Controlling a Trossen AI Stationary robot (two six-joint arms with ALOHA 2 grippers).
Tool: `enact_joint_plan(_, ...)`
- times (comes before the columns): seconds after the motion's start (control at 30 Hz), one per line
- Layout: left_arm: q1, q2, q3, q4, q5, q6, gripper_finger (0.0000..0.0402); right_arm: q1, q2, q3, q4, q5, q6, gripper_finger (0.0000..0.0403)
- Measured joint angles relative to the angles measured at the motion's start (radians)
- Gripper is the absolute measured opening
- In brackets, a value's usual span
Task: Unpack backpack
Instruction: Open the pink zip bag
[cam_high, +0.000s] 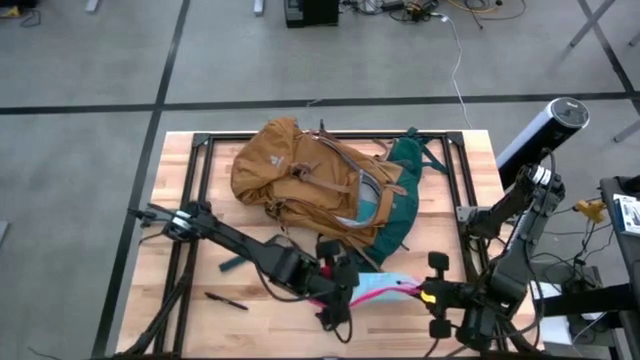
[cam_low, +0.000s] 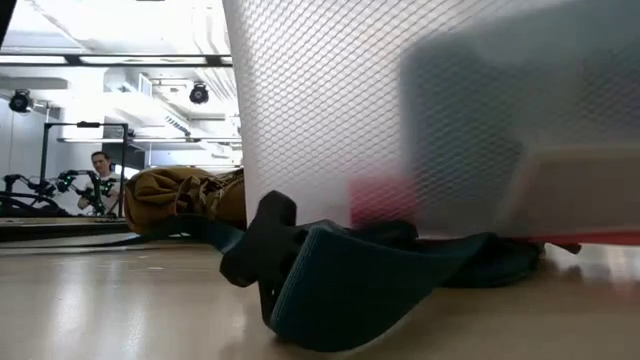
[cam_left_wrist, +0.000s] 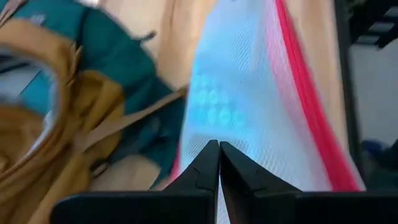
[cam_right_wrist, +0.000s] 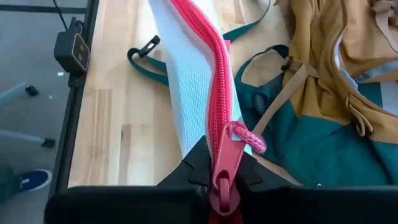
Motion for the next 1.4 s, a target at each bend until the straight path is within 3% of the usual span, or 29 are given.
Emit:
enact_joint_plan(0.23,0.02,0.018,-0.004,0.453,-0.005,0.191,0.0,-0.015,0.027,0.0,0.023,0.002,-0.05,0.0)
enact_joint_plan(0.4,0.065,0.084,-0.004,0.643,0.083,0.257,0.0016,-0.019,0.039,-0.001,0.026,0.001,-0.054,0.0)
enact_joint_plan(0.57,0.112,0.137,-0.008,0.68,0.149,0.257,0.0074,-0.019,0.041,-0.001,0.042,-0.02,-0.057,0.0)
enact_joint_plan(0.8,0.155,0.153,-0.023,0.694,0.382,0.272,0.0163,-0.02,0.046,-0.001,0.05,-0.044,-0.063,0.0)
enact_joint_plan(0.93,0.166,0.154,-0.03,0.689,0.419,0.288,0.0194,-0.02,0.046,-0.001,0.072,-0.063,-0.116,0.0)
enact_joint_plan(1.13,0.178,0.21,-0.032,0.743,0.394,0.325,0.0193,-0.035,0.047,-0.001,0.133,-0.125,-0.242,0.0)
enact_joint_plan(1.4,0.177,0.225,-0.04,0.781,0.477,0.324,0.0158,-0.079,0.047,-0.002,0.128,-0.146,-0.268,0.0)
